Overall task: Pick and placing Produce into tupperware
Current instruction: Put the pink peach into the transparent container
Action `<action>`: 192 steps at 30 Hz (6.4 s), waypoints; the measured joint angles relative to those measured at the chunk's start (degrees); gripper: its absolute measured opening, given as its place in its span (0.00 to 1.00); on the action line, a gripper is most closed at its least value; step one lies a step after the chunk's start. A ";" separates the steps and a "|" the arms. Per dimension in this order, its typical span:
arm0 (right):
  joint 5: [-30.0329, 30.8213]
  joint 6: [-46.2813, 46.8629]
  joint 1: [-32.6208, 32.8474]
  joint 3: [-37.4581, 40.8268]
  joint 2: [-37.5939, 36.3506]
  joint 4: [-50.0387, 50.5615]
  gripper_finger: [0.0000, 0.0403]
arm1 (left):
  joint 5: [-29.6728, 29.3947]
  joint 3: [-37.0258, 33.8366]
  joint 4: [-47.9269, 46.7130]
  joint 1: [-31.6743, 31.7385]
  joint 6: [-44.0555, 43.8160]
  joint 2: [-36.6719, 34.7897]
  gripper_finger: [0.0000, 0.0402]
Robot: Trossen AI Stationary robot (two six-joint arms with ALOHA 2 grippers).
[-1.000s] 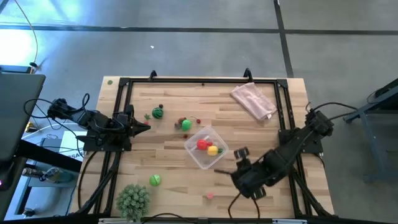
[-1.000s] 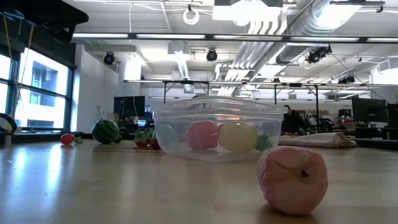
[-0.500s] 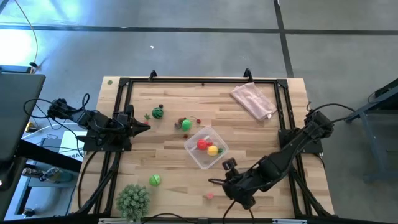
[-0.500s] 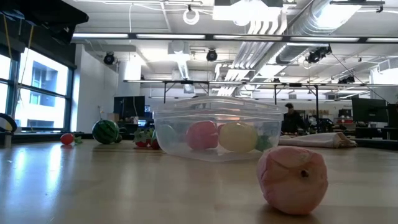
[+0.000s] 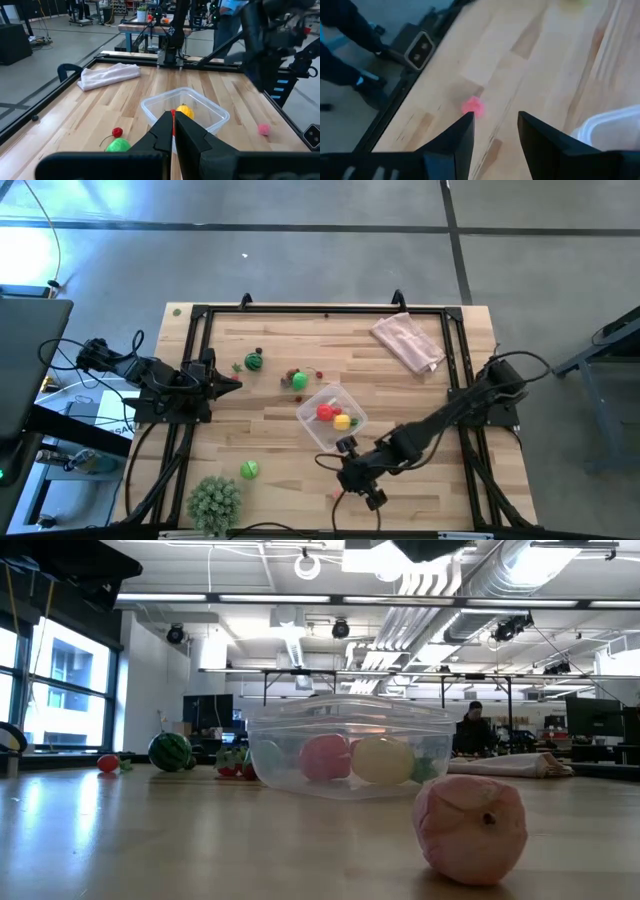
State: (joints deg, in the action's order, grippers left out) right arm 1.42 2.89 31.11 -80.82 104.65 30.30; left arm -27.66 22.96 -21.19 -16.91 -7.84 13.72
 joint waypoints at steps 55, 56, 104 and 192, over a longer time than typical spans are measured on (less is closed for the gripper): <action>-1.04 7.48 2.43 0.00 14.70 -11.12 0.47 | 0.00 0.00 0.00 0.01 0.01 0.00 0.02; -1.06 7.40 2.33 0.00 14.70 -11.06 0.47 | 0.00 0.01 0.01 0.02 0.01 0.00 0.02; -7.68 4.57 0.38 0.00 16.01 -11.72 0.38 | 0.00 0.00 0.00 0.02 0.02 0.00 0.02; -7.11 -3.28 -21.13 -15.89 14.83 20.77 0.34 | 0.00 0.02 0.00 0.01 0.00 0.00 0.02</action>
State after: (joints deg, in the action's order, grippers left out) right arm -5.69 -0.38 9.98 -96.71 119.48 51.07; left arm -27.66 22.98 -21.19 -16.90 -7.84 13.72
